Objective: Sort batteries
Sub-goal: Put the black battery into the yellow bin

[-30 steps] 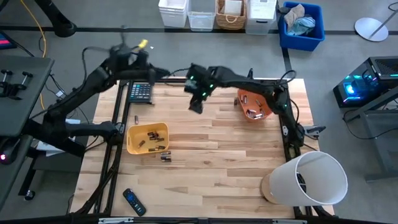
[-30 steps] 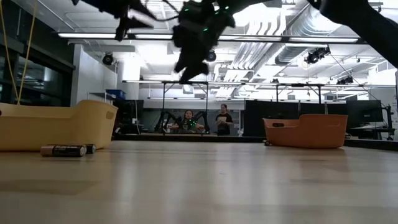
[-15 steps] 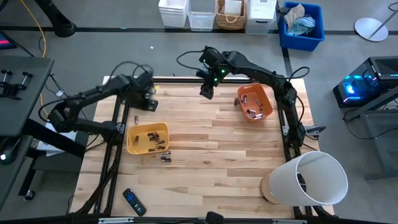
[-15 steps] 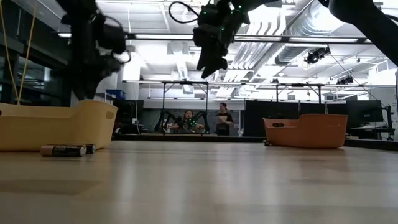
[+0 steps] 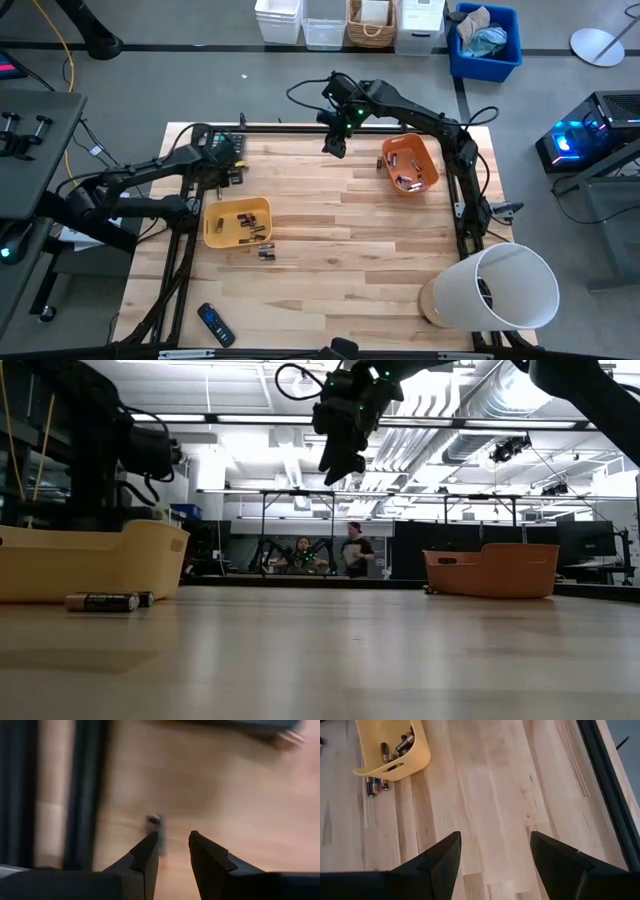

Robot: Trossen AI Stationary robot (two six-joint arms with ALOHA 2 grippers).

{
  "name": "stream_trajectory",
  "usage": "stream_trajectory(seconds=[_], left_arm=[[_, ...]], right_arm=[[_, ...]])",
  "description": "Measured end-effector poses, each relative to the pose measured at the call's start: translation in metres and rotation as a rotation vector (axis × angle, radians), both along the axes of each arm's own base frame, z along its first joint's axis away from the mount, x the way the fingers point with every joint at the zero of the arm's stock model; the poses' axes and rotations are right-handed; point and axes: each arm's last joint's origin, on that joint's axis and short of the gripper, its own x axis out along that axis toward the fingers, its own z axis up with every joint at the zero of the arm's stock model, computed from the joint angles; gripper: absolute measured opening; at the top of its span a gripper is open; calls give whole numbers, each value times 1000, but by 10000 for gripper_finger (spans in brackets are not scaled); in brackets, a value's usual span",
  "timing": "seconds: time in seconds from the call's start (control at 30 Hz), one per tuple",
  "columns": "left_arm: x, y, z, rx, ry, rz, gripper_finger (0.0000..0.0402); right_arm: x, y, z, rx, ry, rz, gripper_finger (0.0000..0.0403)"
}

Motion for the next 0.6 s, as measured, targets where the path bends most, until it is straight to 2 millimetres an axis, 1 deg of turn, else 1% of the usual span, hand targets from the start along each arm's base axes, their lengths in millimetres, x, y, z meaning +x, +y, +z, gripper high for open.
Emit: stream_trajectory(seconds=[0.1,0.33,0.5,0.6], left_arm=[[-3,-1,-3,29,37,36,97],[-8,-6,-14,-2,50,83,97],[-13,-11,-26,-42,45,115,97],[-13,-13,-33,-46,10,121,97]], right_arm=[[0,0,0,0,0,0,233],[0,-3,1,-9,-15,-2,233],[1,-3,1,-14,-23,-2,233],[1,-3,1,-17,-28,-2,233]])
